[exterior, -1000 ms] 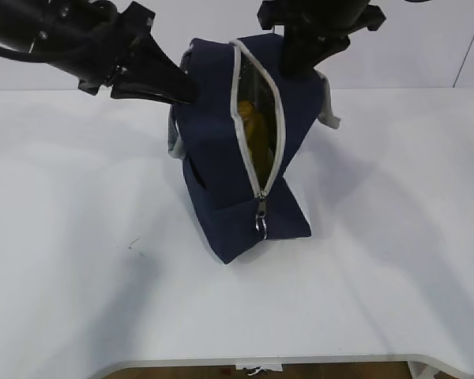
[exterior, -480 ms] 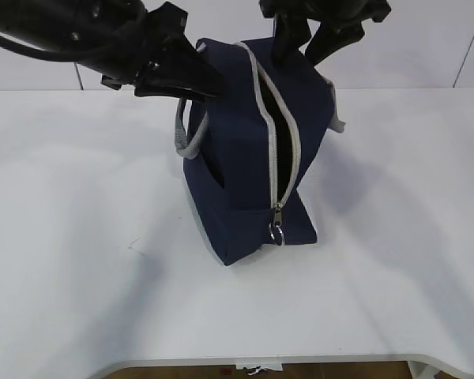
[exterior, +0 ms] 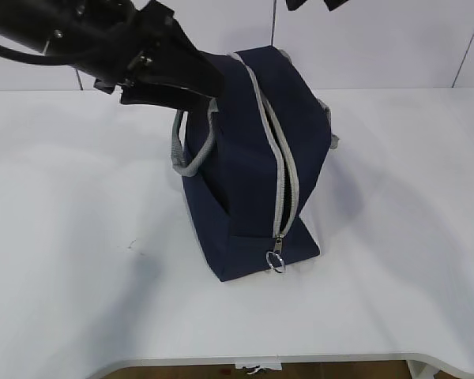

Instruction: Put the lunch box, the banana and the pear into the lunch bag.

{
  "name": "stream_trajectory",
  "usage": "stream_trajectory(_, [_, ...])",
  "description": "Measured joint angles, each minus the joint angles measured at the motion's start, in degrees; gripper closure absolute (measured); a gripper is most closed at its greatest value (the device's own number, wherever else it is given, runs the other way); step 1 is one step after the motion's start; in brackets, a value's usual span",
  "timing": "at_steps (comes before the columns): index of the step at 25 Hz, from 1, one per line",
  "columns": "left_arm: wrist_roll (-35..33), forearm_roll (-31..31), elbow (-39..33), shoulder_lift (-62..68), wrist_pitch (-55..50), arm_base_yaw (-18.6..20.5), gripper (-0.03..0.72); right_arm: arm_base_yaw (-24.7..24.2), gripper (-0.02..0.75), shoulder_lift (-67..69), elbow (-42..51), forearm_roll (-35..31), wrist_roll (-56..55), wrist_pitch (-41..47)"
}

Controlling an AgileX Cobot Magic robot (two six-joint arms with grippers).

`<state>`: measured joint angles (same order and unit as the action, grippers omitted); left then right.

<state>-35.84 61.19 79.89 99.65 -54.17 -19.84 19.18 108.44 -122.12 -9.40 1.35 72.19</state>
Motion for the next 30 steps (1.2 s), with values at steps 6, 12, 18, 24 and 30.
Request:
stream_trajectory(6, [1.4,-5.0,0.0,-4.0,-8.6,7.1,0.276,0.0,0.305,-3.4,0.0,0.0,2.5,0.1])
stream_trajectory(12, [8.0,-16.0,0.0,-6.3,-14.8,10.2,0.276,0.1,0.305,-5.9,2.1,-3.0,5.0,0.1])
stream_trajectory(18, [14.7,-25.1,0.0,-7.2,-15.6,9.9,0.276,0.1,0.305,-11.9,15.6,-6.0,8.5,-8.3])
stream_trajectory(24, [22.0,-44.2,0.0,-7.3,-15.6,6.2,0.305,0.1,0.305,-25.8,40.6,-8.8,15.0,-31.7])
stream_trajectory(30, [28.7,-48.1,0.0,-8.2,-16.0,2.0,0.307,0.1,0.305,-37.5,64.7,-10.7,17.8,-53.8])
